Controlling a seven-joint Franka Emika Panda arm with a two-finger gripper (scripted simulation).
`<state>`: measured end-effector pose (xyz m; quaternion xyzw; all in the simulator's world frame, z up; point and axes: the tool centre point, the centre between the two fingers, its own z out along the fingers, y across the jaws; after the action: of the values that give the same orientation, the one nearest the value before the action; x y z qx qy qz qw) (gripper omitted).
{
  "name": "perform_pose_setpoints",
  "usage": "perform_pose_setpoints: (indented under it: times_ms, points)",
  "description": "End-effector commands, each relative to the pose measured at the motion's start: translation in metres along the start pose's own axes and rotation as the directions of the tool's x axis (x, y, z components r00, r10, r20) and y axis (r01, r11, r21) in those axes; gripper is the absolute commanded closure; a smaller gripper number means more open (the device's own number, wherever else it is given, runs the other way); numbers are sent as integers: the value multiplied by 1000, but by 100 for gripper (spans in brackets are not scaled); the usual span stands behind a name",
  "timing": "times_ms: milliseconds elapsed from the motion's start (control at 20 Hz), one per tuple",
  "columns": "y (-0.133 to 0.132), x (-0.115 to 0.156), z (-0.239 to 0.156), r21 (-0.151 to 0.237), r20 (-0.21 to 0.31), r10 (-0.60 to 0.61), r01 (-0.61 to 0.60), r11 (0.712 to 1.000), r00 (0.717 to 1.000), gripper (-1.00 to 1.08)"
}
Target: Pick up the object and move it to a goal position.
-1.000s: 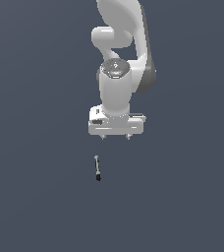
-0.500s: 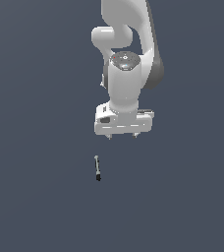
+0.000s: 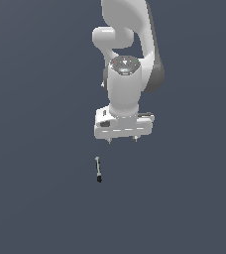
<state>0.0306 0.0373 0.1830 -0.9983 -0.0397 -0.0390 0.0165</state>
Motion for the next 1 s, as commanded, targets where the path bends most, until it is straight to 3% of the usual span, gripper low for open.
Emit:
perform_pose_setpoints:
  times_ms: [0,950]
  points:
    - [7,3,7,-2,5,-4,4,1000,1000,-92]
    - [100,32,108,-21,72,-80,81,996,994,-92]
